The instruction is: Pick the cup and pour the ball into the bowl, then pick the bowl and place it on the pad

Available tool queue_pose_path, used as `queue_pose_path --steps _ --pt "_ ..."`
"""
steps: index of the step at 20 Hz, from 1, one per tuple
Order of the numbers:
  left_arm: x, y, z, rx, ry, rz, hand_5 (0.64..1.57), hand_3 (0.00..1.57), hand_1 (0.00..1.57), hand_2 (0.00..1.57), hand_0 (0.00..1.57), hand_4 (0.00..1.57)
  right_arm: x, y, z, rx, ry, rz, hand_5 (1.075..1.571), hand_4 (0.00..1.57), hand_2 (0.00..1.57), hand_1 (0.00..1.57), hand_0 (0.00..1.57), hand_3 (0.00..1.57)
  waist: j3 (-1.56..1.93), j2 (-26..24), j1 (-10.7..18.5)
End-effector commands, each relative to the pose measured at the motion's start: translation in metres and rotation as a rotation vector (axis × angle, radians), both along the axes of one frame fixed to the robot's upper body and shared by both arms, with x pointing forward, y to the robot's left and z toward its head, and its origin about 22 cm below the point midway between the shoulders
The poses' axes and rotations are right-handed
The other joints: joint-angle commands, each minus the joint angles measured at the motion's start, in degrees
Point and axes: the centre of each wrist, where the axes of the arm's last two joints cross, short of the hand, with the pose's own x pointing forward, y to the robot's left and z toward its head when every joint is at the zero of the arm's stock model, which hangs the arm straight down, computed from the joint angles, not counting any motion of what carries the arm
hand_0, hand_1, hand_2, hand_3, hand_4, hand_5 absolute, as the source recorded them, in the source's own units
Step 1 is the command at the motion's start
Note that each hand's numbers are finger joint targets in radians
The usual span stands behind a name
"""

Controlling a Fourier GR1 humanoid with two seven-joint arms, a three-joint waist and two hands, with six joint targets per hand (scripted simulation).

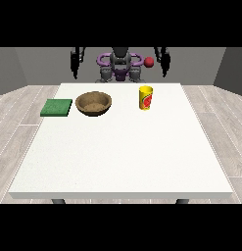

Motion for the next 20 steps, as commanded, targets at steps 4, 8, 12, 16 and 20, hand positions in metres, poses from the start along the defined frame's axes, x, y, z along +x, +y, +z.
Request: queue_pose_path --steps 4,8,12,16,20 --pt "0.0 0.009 0.024 0.033 -0.012 0.009 1.566 0.0 0.0 0.0 0.0 0.66 0.002 -0.008 0.027 -0.03 -0.027 -0.003 1.533 0.87 0.0 0.0 0.0 0.0 -0.08 -13.0 0.2" --pt "-0.007 -0.01 0.035 -0.163 0.171 0.04 1.565 0.0 0.0 0.0 0.0 0.64 -0.018 0.004 0.021 0.181 0.163 -0.073 1.539 0.87 0.0 0.0 0.0 0.0 -0.05 -22.2 -2.1" --pt "0.0 -0.032 0.076 -0.189 0.194 0.057 1.564 0.0 0.0 0.0 0.0 0.64 -0.016 0.003 0.056 0.184 0.16 -0.102 1.532 0.86 0.0 0.0 0.0 0.0 -0.07 -21.3 -2.0" --pt "-0.008 -0.051 0.092 -0.161 0.115 0.07 1.56 0.0 0.0 0.0 0.0 0.58 -0.03 -0.005 0.086 0.163 0.082 -0.095 1.548 0.79 0.0 0.0 0.0 0.0 -0.09 -16.1 -2.5" --pt "0.012 -0.056 0.094 -0.134 -0.033 0.07 1.556 0.0 0.0 0.0 0.0 0.6 -0.019 0.009 0.107 0.18 -0.064 -0.065 1.551 0.76 0.0 0.0 0.0 0.0 -0.1 -7.4 -4.2"
